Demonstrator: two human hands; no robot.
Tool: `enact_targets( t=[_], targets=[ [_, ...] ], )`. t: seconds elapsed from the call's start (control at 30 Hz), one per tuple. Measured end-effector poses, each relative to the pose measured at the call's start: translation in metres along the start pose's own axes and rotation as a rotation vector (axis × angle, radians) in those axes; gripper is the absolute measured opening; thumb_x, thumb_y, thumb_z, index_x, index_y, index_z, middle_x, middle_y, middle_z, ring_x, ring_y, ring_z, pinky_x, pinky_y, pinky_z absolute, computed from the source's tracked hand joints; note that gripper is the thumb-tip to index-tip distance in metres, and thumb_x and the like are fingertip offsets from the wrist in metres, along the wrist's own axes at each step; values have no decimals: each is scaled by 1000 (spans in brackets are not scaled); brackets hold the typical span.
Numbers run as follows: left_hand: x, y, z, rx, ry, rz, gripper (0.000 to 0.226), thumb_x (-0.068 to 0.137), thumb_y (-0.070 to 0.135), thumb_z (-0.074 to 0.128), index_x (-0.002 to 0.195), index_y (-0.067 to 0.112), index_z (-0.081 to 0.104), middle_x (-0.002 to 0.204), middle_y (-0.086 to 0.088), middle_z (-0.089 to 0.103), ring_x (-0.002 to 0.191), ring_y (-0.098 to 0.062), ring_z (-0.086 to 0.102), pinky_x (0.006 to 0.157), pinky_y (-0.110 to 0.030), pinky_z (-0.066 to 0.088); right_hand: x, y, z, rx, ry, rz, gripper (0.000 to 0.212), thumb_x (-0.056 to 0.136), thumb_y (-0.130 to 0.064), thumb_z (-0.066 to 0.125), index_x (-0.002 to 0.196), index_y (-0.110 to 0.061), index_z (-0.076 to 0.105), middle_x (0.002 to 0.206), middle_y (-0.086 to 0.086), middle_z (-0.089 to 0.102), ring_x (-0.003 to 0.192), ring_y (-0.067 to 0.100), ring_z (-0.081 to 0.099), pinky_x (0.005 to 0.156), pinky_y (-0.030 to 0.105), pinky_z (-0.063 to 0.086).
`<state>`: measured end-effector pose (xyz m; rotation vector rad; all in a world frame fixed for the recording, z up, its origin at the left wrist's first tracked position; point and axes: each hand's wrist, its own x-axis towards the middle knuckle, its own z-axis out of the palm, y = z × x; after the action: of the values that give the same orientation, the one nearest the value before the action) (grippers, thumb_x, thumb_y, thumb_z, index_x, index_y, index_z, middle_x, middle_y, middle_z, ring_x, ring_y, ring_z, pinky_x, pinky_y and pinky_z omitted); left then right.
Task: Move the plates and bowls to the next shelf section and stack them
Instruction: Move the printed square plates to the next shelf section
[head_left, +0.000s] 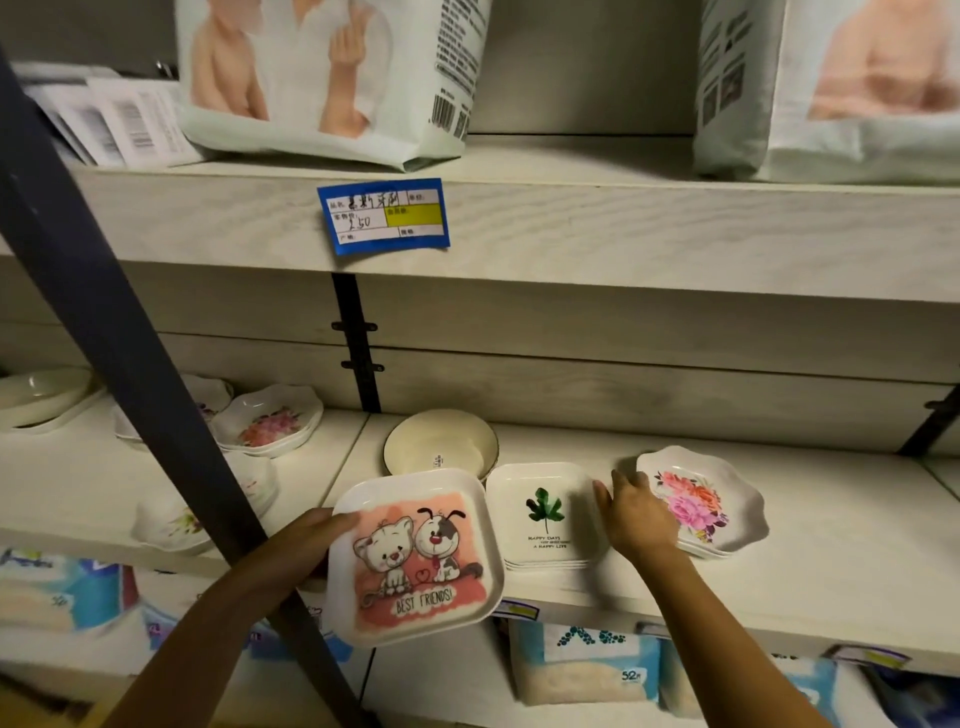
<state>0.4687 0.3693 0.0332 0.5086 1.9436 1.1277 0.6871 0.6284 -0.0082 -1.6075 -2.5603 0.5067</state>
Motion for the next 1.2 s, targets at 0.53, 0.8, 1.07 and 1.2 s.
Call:
enact_targets(
  t=[0.53, 0.8, 1.07, 1.2],
  targets=[
    [13, 33, 49, 68, -183, 44, 41, 92, 44, 45, 100, 10, 66, 68, -2, 73, 63, -16, 69, 68, -33, 55, -101, -24, 3, 516, -23, -192, 7, 96, -28, 39, 92, -23, 40, 90, 12, 69, 85, 34, 64, 71, 40, 49],
    [15, 38, 38, -96, -67, 6, 34, 92, 33, 49, 101, 2, 60, 89, -17, 71, 67, -28, 66, 62, -31, 55, -42, -2, 8, 396, 55, 0, 18, 96, -25, 41, 100, -7, 43, 107, 18, 66, 95, 35, 63, 80, 44, 51],
    [6, 30, 31, -117, -58, 8, 27, 94, 26, 48, 93, 3, 61, 84, -15, 71, 66, -25, 65, 55, -26, 56, -22, 0, 18, 178, -12, 82, 31, 94, -25, 45, 114, -3, 41, 118, 20, 62, 109, 36, 59, 89, 43, 46],
    [8, 25, 25, -132, -67, -10, 25, 94, 24, 48, 89, 3, 60, 68, -9, 73, 59, -24, 67, 53, -26, 56, -16, 4, 15, -18, 23, 34, 31, 96, -24, 39, 121, -7, 40, 119, 17, 62, 110, 33, 59, 89, 40, 47]
  ],
)
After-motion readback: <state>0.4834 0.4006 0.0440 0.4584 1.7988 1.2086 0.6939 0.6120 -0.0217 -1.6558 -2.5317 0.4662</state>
